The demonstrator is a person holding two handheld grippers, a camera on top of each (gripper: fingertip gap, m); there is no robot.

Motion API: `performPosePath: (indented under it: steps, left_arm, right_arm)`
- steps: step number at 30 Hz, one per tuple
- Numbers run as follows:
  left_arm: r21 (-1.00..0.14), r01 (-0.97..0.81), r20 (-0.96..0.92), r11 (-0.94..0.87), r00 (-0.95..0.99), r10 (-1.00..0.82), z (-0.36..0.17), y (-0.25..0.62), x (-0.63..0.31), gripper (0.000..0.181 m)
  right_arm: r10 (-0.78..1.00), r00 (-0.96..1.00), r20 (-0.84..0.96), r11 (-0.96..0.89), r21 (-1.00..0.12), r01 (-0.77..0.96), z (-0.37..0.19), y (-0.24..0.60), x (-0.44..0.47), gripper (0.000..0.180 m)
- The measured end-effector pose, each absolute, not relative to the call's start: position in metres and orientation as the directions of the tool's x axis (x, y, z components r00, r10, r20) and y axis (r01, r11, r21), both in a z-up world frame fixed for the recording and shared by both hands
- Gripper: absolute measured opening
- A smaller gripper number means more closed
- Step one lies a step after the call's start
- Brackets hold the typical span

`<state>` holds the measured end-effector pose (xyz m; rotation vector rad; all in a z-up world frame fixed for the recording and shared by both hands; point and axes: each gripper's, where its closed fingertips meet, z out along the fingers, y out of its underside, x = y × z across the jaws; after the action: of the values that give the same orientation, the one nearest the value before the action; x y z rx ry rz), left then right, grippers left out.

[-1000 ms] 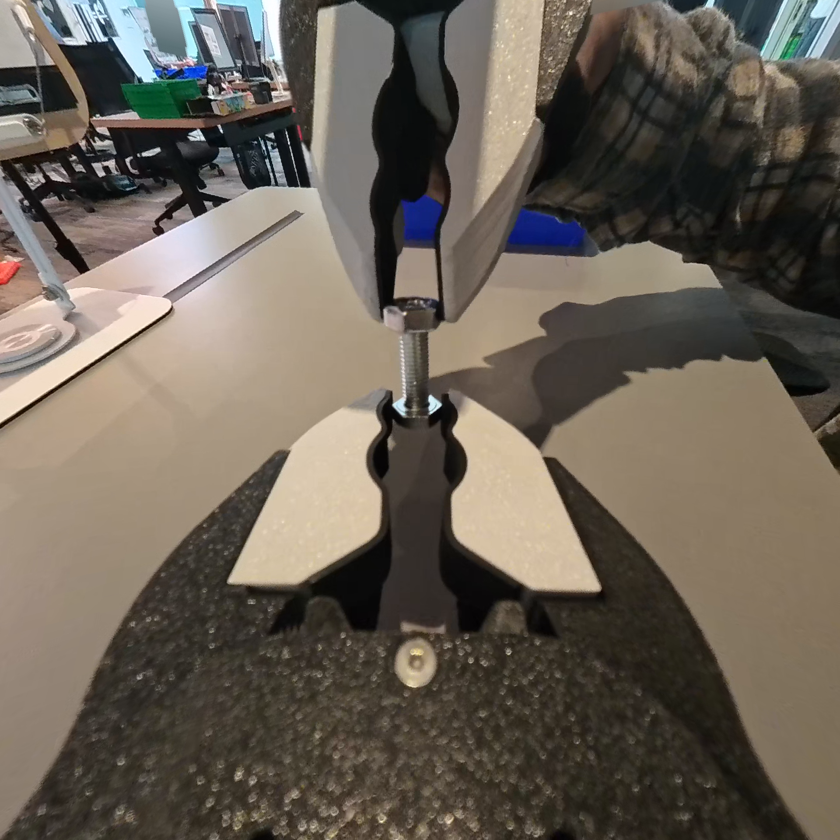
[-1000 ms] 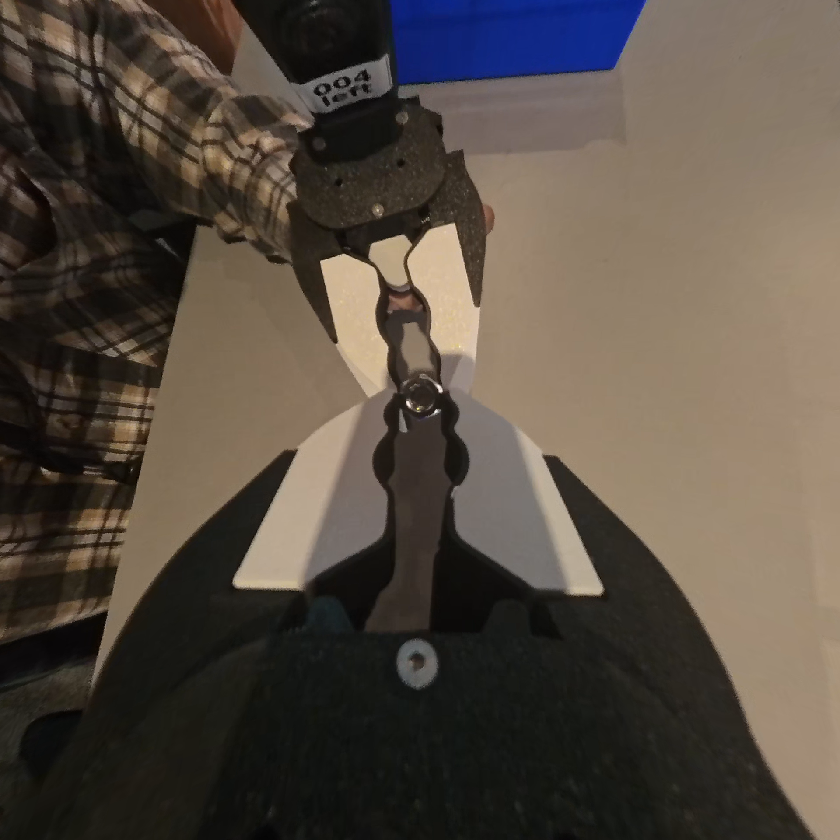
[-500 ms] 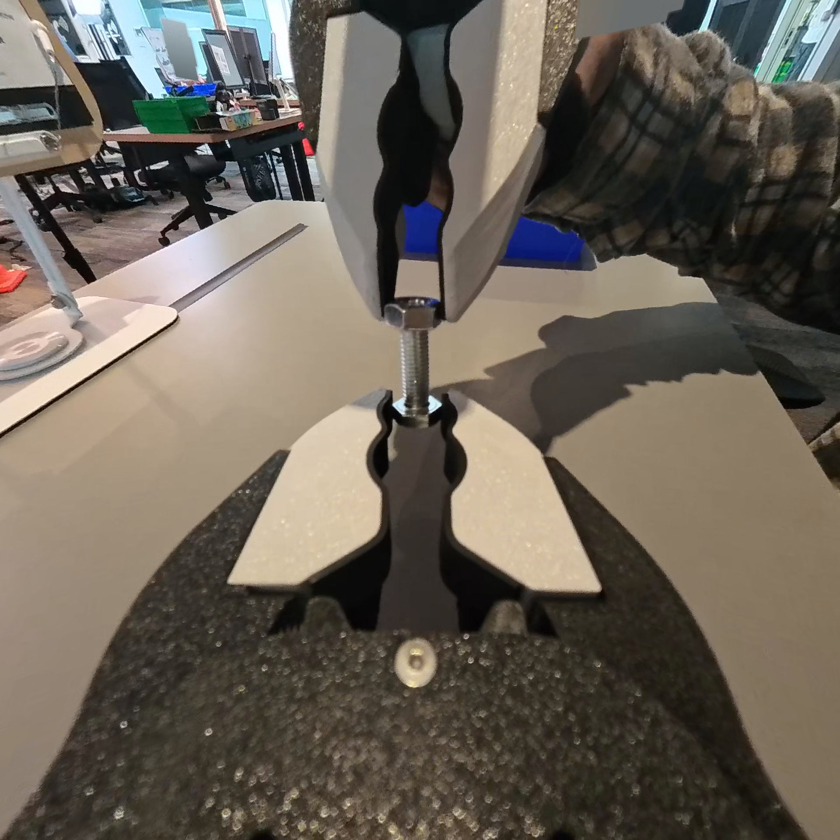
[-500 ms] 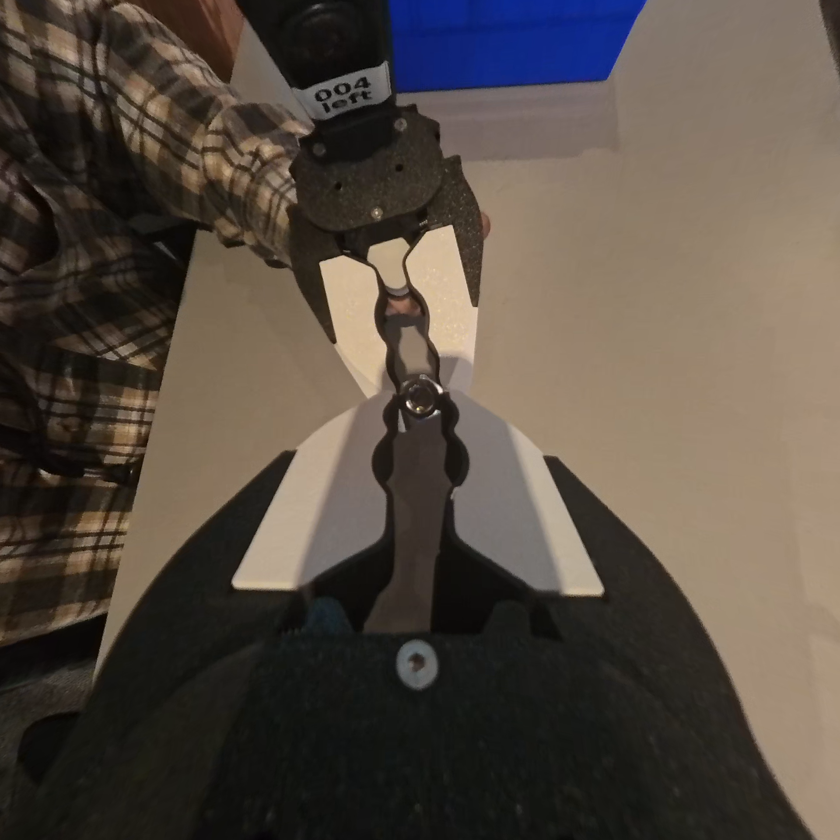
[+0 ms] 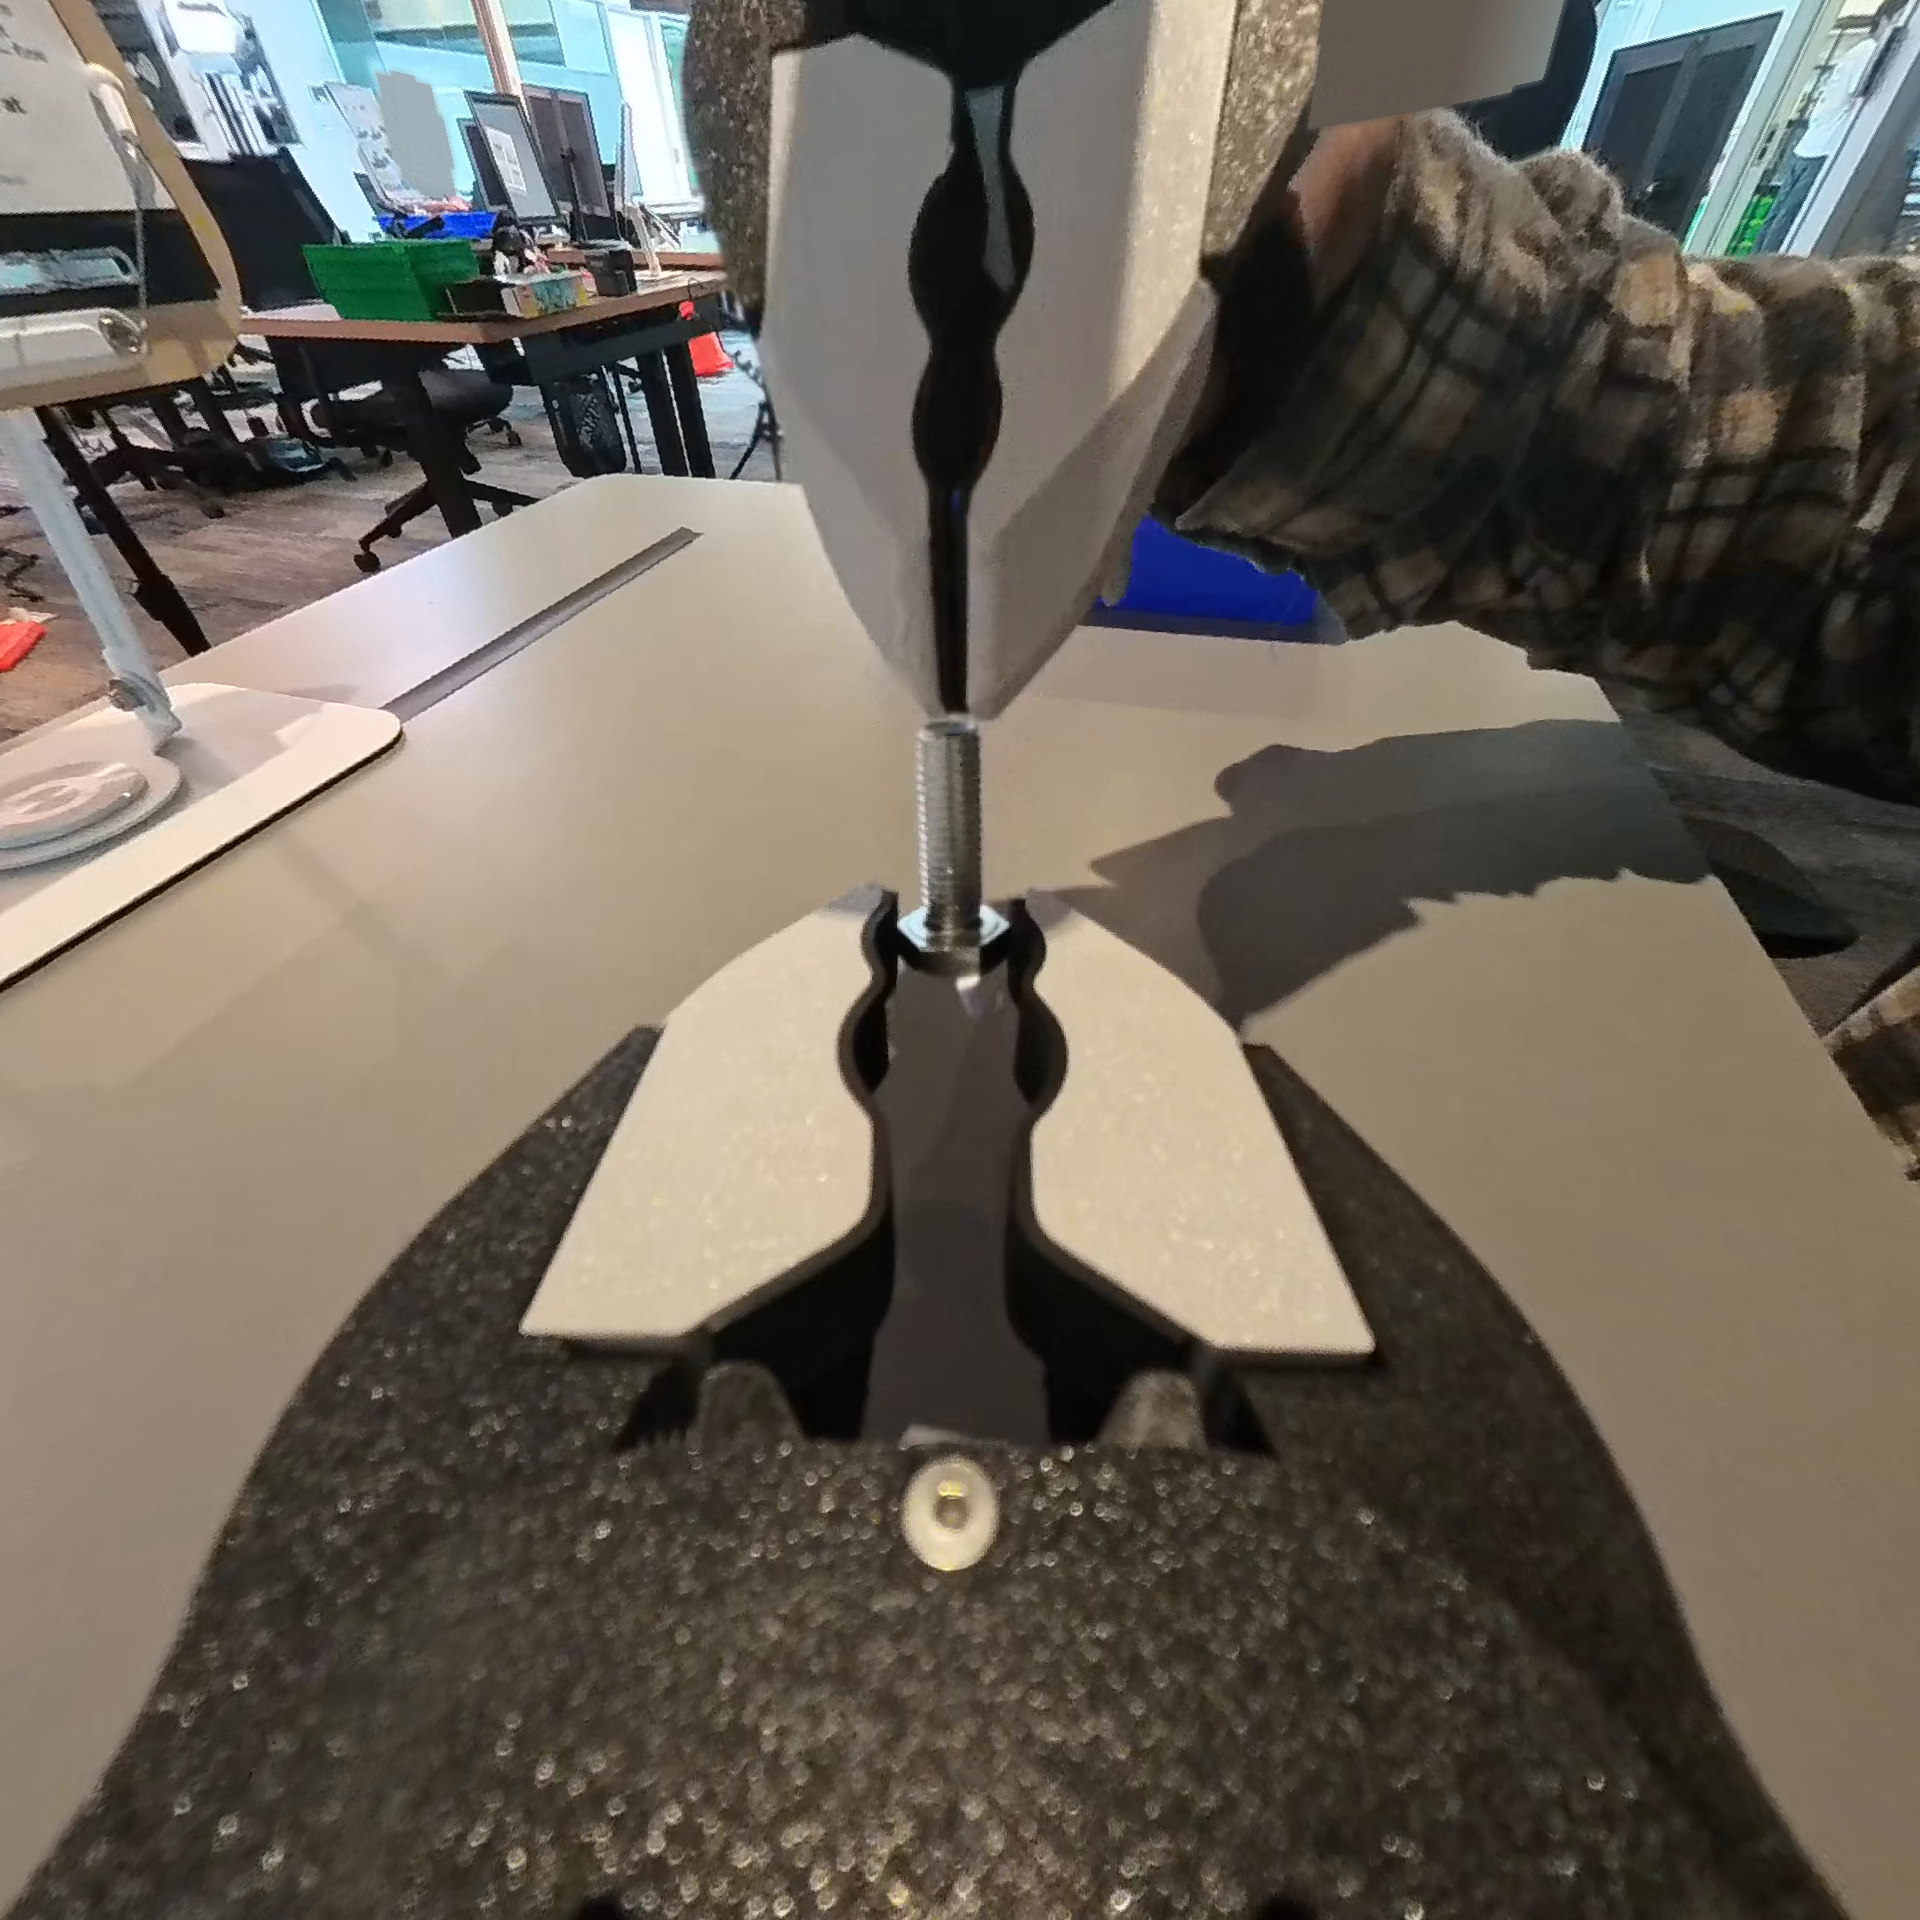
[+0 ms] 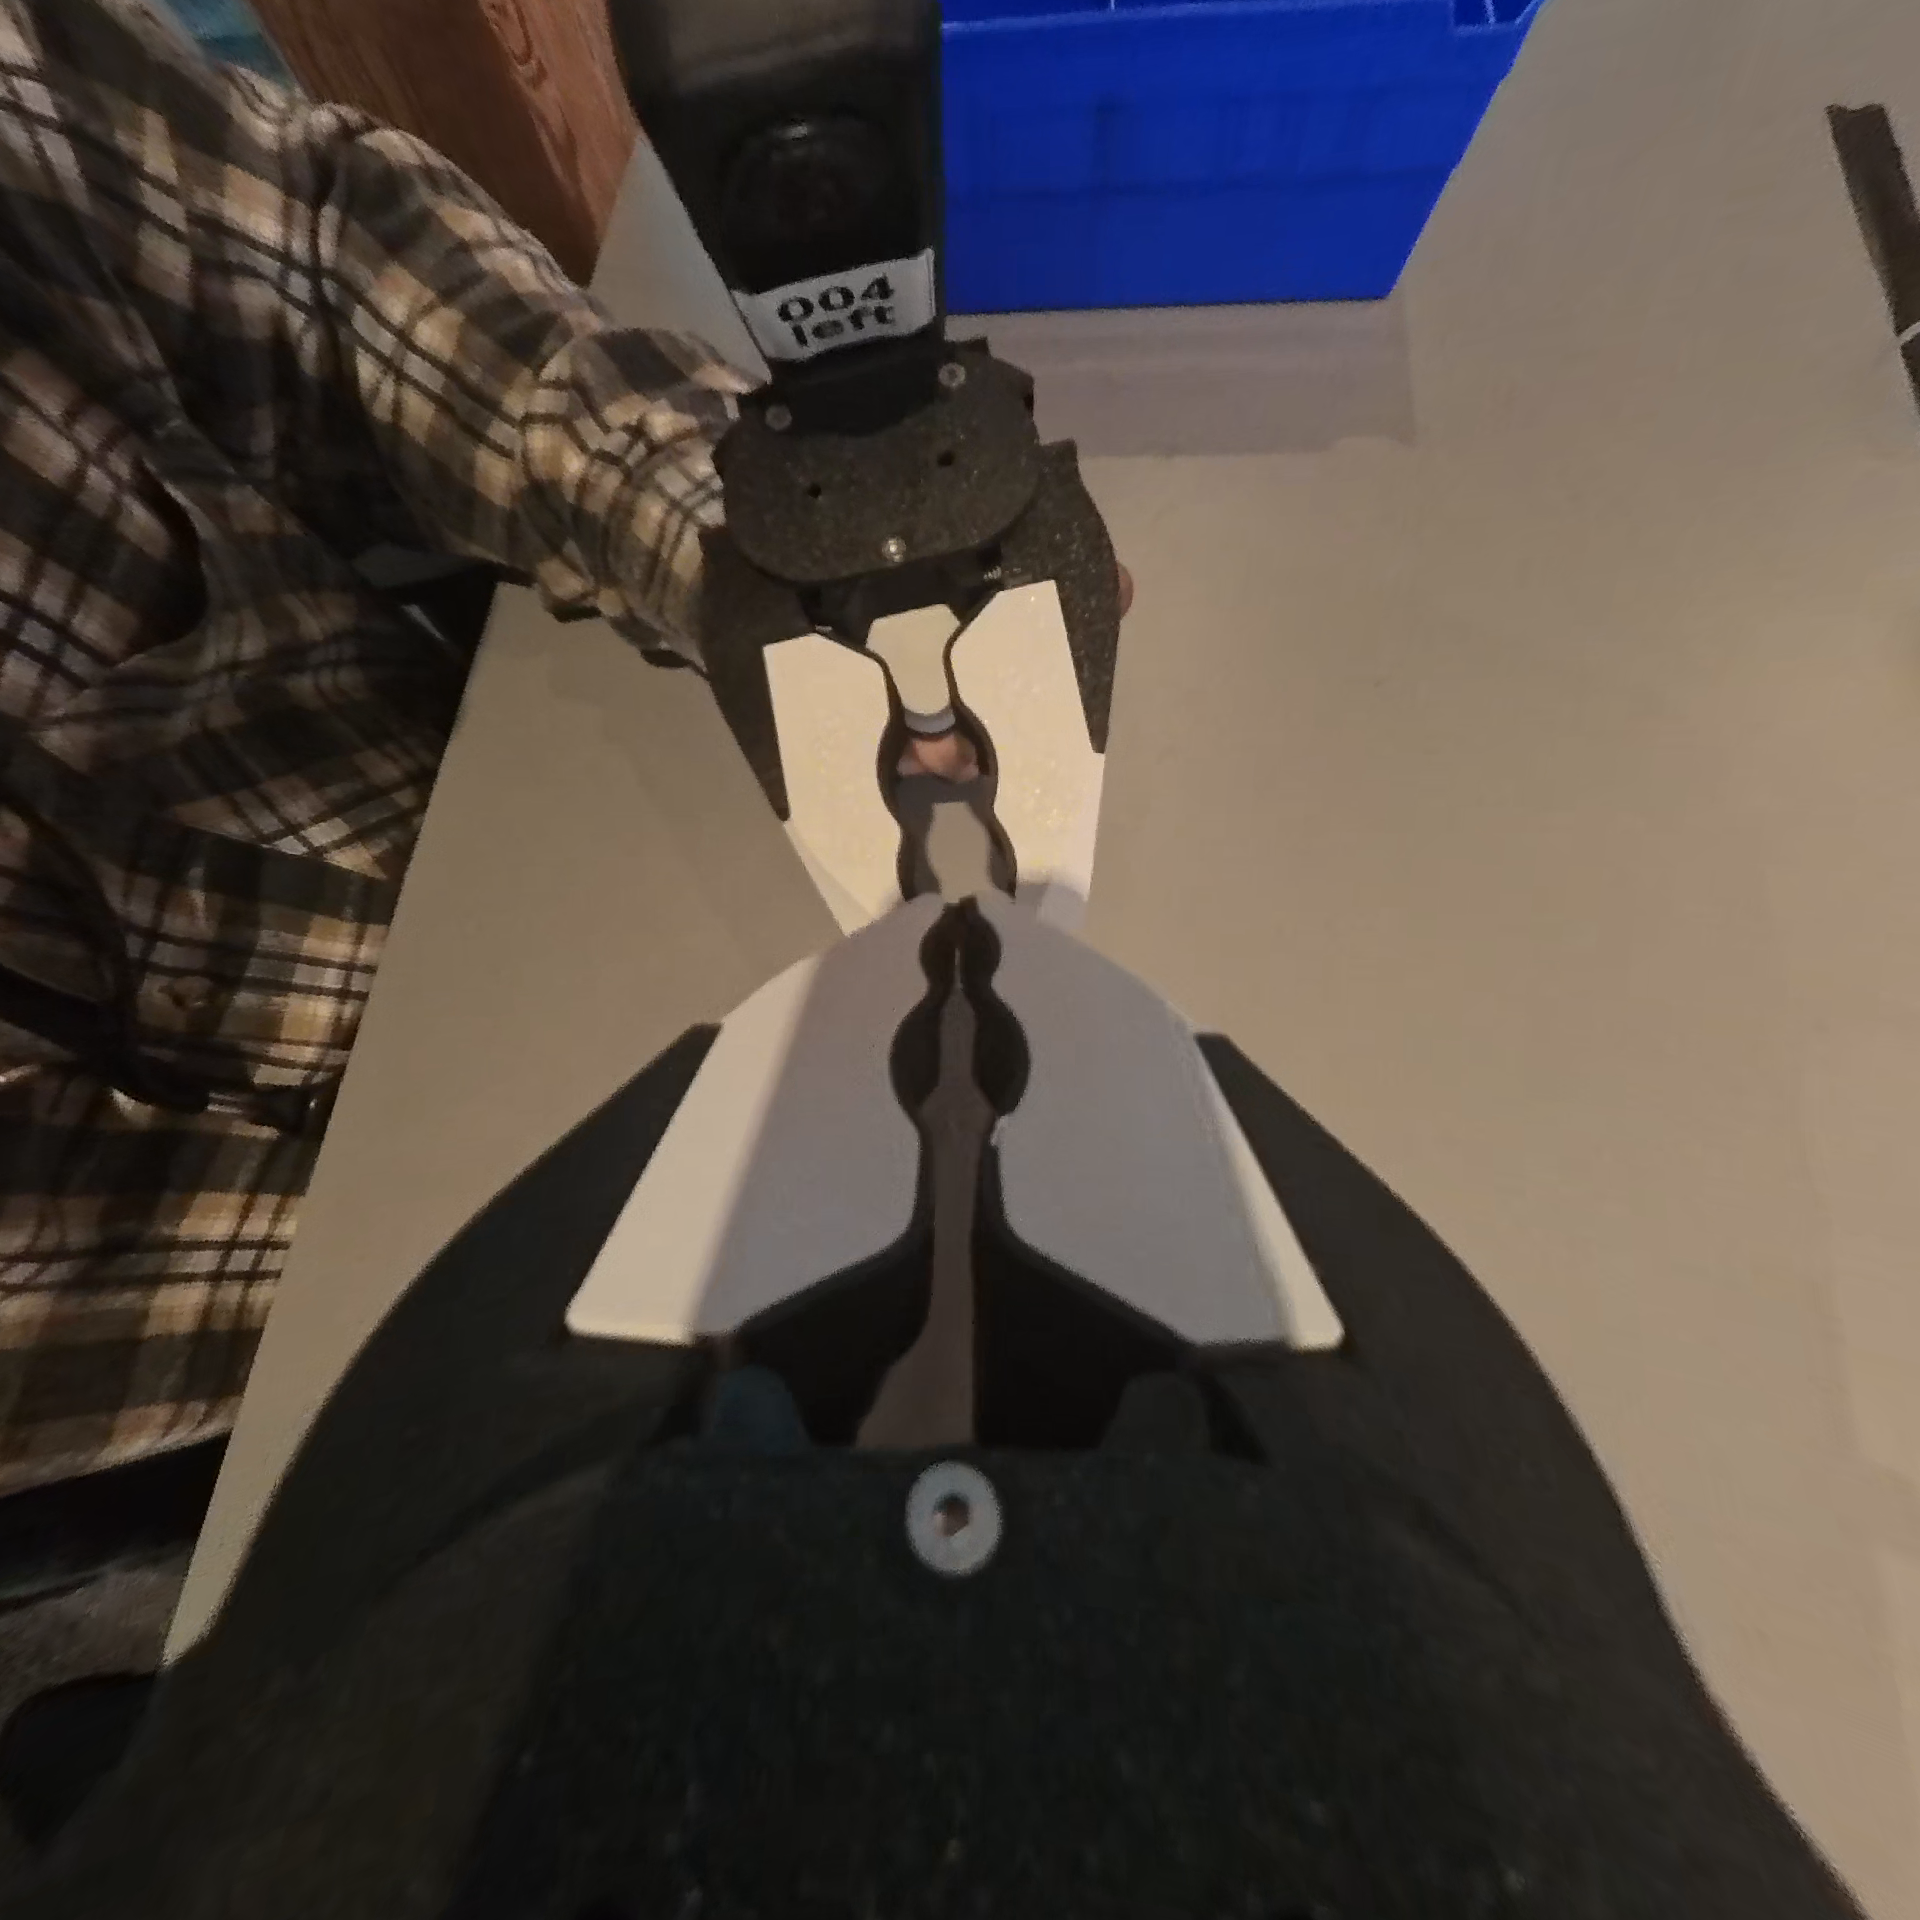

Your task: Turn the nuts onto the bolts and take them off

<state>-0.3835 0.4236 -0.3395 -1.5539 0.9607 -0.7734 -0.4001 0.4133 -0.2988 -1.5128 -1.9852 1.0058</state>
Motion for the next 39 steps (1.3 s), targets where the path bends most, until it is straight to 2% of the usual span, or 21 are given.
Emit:
performPosePath:
  steps: [5, 10, 15, 19, 26, 39]
  left_arm:
    - [-0.979, -0.171, 0.013, -0.108, 0.481, -0.876, -0.345, 0.432, -0.393, 0.019]
    - [-0.988, -0.1, 0.057, -0.12, 0.486, -0.872, -0.335, 0.435, -0.401, 0.019]
    - [-0.991, -0.081, 0.059, -0.111, 0.475, -0.878, -0.334, 0.435, -0.402, 0.019]
    - [-0.993, -0.09, 0.032, -0.083, 0.464, -0.885, -0.332, 0.433, -0.4, 0.02]
    - [-0.992, -0.093, 0.034, -0.084, 0.448, -0.893, -0.334, 0.43, -0.397, 0.02]
    - [-0.992, -0.105, 0.011, -0.065, 0.45, -0.893, -0.333, 0.428, -0.395, 0.02]
  right_arm:
    - [0.967, -0.243, -0.082, 0.07, -0.828, 0.556, -0.297, 0.431, -0.396, 0.013]
    - [0.973, -0.145, -0.178, -0.134, -0.953, 0.272, -0.293, 0.469, -0.376, 0.023]
    - [0.954, -0.167, -0.251, -0.242, -0.968, 0.07, -0.287, 0.496, -0.35, 0.024]
    - [0.966, -0.162, -0.203, -0.208, -0.978, -0.014, -0.272, 0.505, -0.323, 0.024]
    - [0.977, -0.161, -0.14, -0.149, -0.988, -0.045, -0.258, 0.503, -0.282, 0.03]
    - [0.966, -0.206, -0.153, -0.156, -0.988, 0.003, -0.267, 0.491, -0.288, 0.028]
